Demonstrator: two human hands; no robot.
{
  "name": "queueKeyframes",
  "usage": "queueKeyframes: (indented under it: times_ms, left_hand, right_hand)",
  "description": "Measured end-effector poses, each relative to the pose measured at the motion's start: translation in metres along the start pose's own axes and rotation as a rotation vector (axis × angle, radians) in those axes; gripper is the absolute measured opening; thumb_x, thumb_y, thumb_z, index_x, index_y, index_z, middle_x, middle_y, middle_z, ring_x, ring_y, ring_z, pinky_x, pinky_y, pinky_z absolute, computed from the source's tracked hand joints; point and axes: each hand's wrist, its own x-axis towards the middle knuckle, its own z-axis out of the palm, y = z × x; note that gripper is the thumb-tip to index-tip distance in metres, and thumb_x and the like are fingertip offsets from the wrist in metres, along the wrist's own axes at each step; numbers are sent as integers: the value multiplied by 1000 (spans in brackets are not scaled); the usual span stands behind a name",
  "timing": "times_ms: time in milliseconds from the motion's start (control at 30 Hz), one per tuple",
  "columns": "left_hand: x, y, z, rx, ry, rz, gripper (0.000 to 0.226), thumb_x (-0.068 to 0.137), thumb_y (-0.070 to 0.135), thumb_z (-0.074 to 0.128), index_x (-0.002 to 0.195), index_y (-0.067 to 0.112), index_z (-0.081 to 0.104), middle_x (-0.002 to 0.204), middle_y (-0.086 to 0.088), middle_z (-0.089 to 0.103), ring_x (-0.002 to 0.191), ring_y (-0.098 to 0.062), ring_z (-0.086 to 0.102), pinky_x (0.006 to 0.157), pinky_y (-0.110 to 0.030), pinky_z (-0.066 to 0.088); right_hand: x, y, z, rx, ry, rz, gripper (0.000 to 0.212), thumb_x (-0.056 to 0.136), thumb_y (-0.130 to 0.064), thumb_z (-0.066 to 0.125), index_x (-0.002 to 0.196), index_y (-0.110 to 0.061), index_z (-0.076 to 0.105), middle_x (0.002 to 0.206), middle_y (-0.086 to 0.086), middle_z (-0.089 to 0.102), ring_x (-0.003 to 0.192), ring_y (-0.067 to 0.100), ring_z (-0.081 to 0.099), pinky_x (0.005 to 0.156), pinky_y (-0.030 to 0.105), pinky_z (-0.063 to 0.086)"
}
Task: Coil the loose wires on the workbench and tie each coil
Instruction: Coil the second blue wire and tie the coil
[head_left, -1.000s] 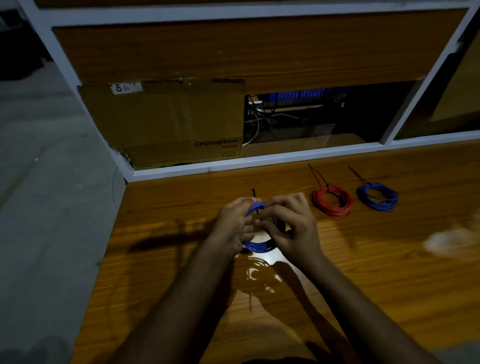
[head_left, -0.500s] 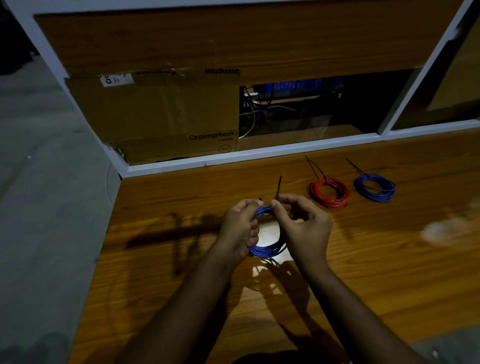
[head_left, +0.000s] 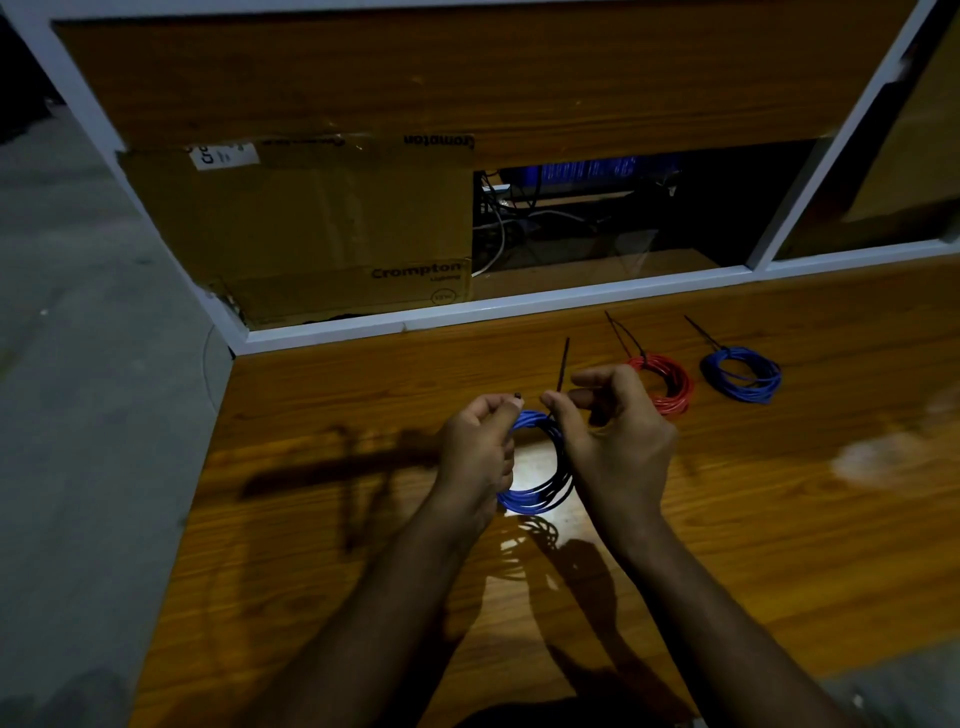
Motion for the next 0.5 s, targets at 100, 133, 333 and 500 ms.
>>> queueKeyframes:
  times_ms: [100,133,333,500]
  left_hand:
    - [0,-2,0,-5,9,11,20,101,23,53,113,9,60,50,4,32,38,-8,23,38,-21,17]
    - [0,-3,0,-3,14,14,20,101,24,53,113,9,60,50,4,33,38,-8,23,38,-21,17]
    - [1,-5,0,14,67,50,21,100,24,55,112,8,61,47,7,37,37,-7,27,37,-20,20]
    - [2,-6,1,74,115,112,18,99,22,57,107,7,63,50,11,43,43,-8,32,39,-20,25]
  right_hand:
    - [1,0,-1,-69,-25,-49,15,83,-22,77,97,-18,71,87,-4,67,73,4,59,58,17,49]
    - [1,-1,-1,-88,-35,-63,16,83,-21,77,98,-19,73,86,-4,67,72,6,58,56,19,49]
    - [2,-5,-2,-205,-127,-131,17,80,-13,77,98,-13,76,84,-5,70,82,11,51,58,21,45]
    - [-1,-3,0,-288,-152,-174,14,83,-13,74,97,-11,73,85,-1,69,87,12,45,67,10,28]
